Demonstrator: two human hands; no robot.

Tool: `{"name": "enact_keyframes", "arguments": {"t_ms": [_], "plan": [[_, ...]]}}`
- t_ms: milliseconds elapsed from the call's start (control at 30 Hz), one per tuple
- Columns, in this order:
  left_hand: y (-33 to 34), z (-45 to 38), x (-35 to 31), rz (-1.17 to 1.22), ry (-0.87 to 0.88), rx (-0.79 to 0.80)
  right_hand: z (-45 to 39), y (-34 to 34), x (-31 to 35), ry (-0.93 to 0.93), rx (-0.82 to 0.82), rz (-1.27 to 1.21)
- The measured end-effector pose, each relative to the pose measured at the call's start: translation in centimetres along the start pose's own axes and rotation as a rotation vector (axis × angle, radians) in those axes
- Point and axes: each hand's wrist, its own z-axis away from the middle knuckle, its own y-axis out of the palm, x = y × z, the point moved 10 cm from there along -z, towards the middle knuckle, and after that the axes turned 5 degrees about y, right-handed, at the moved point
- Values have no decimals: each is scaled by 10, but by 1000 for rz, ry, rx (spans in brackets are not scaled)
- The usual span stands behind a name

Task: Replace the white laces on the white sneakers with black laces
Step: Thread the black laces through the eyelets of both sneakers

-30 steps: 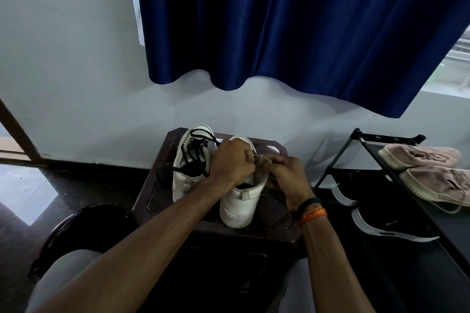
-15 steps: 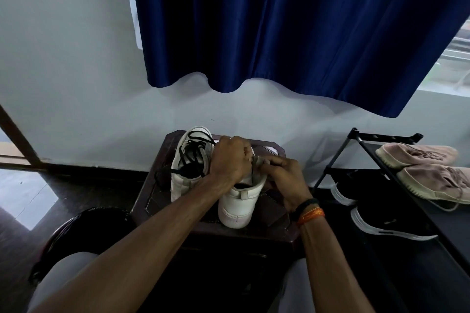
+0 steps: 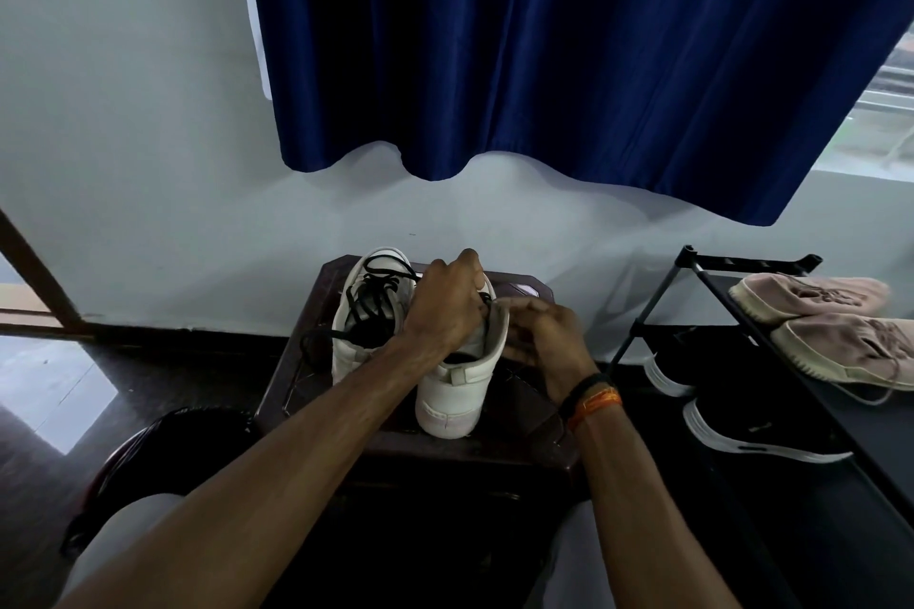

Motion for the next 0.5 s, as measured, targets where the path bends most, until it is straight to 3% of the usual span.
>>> {"name": "enact_keyframes", "arguments": {"t_ms": [333, 500], "plan": [[1, 1, 1, 49, 15, -8, -9, 7, 3, -99, -69, 100], [-6, 8, 4, 112, -4, -36, -3, -7, 0, -131, -195, -103]]}}
